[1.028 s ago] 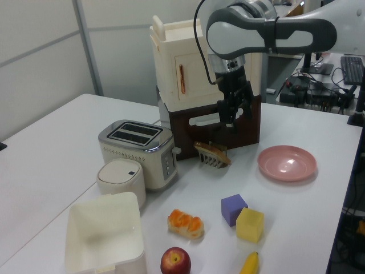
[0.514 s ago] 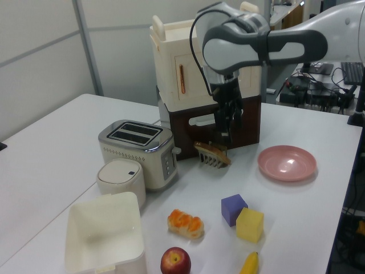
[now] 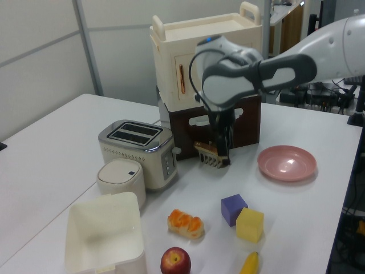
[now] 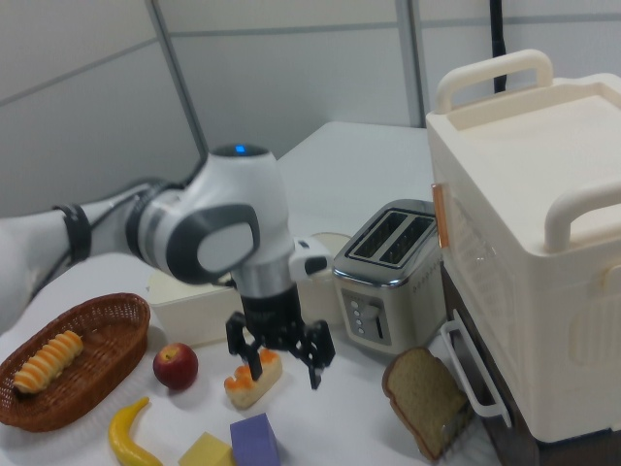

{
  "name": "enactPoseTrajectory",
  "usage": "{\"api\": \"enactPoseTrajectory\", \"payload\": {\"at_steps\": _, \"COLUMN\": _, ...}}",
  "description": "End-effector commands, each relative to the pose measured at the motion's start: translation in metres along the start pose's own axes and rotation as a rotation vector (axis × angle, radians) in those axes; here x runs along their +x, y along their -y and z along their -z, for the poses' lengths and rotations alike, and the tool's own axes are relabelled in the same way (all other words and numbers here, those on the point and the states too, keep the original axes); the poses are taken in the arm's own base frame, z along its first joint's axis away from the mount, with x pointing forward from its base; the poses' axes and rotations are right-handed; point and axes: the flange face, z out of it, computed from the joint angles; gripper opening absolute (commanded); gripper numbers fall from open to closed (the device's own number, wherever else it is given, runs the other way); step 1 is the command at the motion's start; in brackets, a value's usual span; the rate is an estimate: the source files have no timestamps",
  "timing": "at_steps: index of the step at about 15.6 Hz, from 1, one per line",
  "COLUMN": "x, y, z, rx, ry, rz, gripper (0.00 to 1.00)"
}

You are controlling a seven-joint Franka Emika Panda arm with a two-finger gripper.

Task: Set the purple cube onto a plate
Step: 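Lower the gripper over the purple cube and close on it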

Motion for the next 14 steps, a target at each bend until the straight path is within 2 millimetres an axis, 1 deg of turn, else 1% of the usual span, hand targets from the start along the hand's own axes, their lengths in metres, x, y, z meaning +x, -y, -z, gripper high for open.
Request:
{"api": "enactPoseTrajectory", "payload": {"at_steps": 1, "x": 0.016, "y": 0.013, "z": -0.04, "rx": -0.017, "ry": 0.025, "rz": 0.091, "gripper": 1.0}}
{"api": "enactPoseTrajectory", "payload": {"at_steps": 2, "x": 0.019, "y": 0.012, "z": -0.052, "rx": -0.027, "ry": 0.045, "rz": 0.1, "gripper": 1.0}}
{"api": "enactPoseTrajectory", "payload": {"at_steps": 3, "x": 0.017, "y": 0.013, "z": -0.069, "rx": -0.029, "ry": 0.084, "rz": 0.112, "gripper": 1.0}}
{"api": "enactPoseTrajectory", "payload": {"at_steps": 5, "x": 0.013, "y": 0.024, "z": -0.087, "rx": -0.012, "ry": 0.12, "rz": 0.168, "gripper": 1.0}}
{"api": "enactPoseTrajectory", "payload": {"at_steps": 7, "x": 0.015, "y": 0.037, "z": -0.097, "rx": -0.004, "ry": 0.142, "rz": 0.214, "gripper": 1.0}}
{"api": "enactPoseTrajectory", "payload": {"at_steps": 10, "x": 0.019, "y": 0.057, "z": -0.105, "rx": -0.001, "ry": 0.164, "rz": 0.267, "gripper": 1.0}}
{"api": "enactPoseTrajectory", "payload": {"at_steps": 11, "x": 0.026, "y": 0.072, "z": -0.112, "rx": -0.002, "ry": 0.176, "rz": 0.29, "gripper": 1.0}}
{"api": "enactPoseTrajectory", "payload": {"at_steps": 12, "x": 0.03, "y": 0.08, "z": -0.119, "rx": -0.001, "ry": 0.189, "rz": 0.301, "gripper": 1.0}}
{"api": "enactPoseTrajectory", "payload": {"at_steps": 14, "x": 0.035, "y": 0.094, "z": -0.122, "rx": -0.004, "ry": 0.197, "rz": 0.325, "gripper": 1.0}}
